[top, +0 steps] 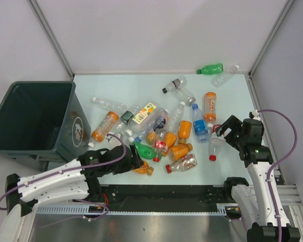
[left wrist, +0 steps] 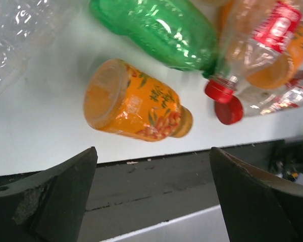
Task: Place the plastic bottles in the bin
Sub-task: Pick up the plastic bottle at the center of the board.
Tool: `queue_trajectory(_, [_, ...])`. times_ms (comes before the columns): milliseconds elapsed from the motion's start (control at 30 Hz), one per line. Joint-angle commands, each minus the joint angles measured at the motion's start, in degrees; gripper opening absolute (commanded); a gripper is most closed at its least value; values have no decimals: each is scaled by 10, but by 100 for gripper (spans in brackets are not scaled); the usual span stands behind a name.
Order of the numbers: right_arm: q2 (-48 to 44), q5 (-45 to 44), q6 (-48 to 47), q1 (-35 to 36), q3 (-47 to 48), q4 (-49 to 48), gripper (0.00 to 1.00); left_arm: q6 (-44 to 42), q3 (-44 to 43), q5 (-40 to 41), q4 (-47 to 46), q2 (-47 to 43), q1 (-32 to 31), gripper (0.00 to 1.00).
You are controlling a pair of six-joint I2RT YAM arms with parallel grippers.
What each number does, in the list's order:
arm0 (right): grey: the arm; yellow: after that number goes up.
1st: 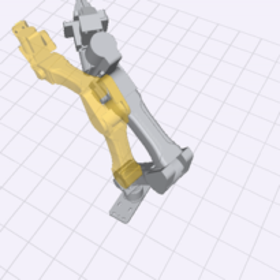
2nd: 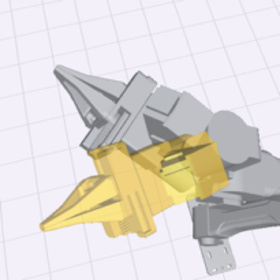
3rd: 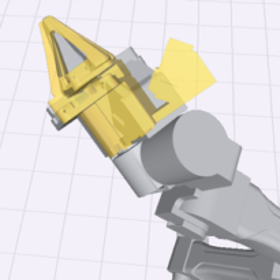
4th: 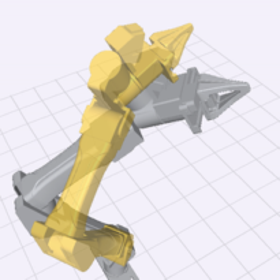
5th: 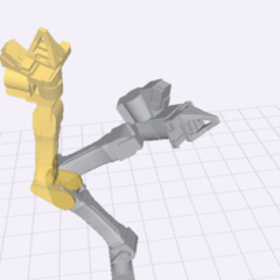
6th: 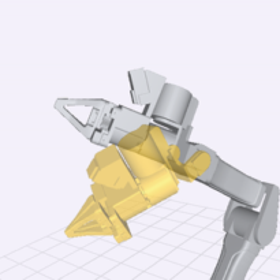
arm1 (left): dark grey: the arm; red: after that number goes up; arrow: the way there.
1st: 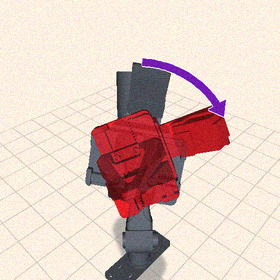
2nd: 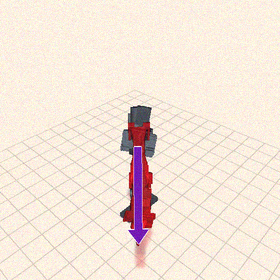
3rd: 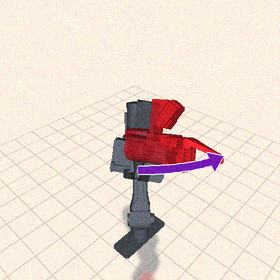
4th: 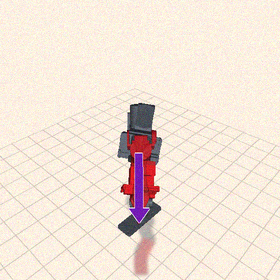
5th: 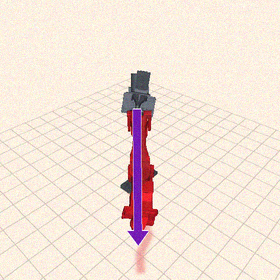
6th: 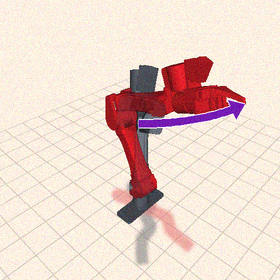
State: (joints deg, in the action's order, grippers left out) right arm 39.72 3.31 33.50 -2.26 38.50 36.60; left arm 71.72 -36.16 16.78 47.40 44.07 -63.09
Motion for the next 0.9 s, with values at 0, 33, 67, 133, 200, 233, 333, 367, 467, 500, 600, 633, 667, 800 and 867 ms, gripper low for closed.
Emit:
queue_trajectory(0, [-4, -5, -1, 1, 22, 15, 100, 124, -19, 37, 29, 43, -21, 99])
queue_trajectory(33, [-4, -8, -2, 1, 23, 17, 100, 135, -16, 37, 20, 47, -23, 99])
queue_trajectory(67, [-4, -8, -3, 1, 22, 18, 100, 144, -14, 38, 16, 52, -25, 100])
queue_trajectory(133, [-2, -9, -4, 1, 22, 19, 100, 162, -1, 41, 2, 58, -27, 100])
queue_trajectory(200, [3, -7, -6, 1, 22, 19, 100, 177, 11, 45, -14, 57, -27, 100])
queue_trajectory(233, [4, -7, -9, 1, 23, 18, 100, 185, 14, 48, -20, 54, -27, 100])
queue_trajectory(333, [12, -8, -11, 1, 21, 18, 100, 198, 17, 62, -24, 53, -27, 100])
queue_trajectory(367, [14, -8, -11, 1, 21, 17, 100, 204, 17, 64, -23, 56, -27, 100])
queue_trajectory(467, [18, -6, -12, 1, 18, 15, 100, 221, 21, 65, -19, 68, -27, 100])
queue_trajectory(500, [20, -7, -12, 1, 17, 15, 100, 229, 25, 64, -20, 70, -27, 100])
queue_trajectory(600, [23, -4, -12, 1, 12, 11, 100, 240, 39, 61, -34, 79, -27, 100])
queue_trajectory(633, [24, -4, -13, 1, 12, 11, 100, 243, 43, 57, -37, 82, -27, 100])
queue_trajectory(667, [25, -2, -12, 1, 11, 12, 100, 247, 45, 56, -41, 86, -27, 100])
queue_trajectory(800, [26, -1, -12, 1, 7, 8, 100, 257, 58, 51, -48, 98, -27, 100])
queue_trajectory(867, [27, -1, -11, 1, 6, 6, 100, 257, 60, 55, -50, 103, -27, 100])
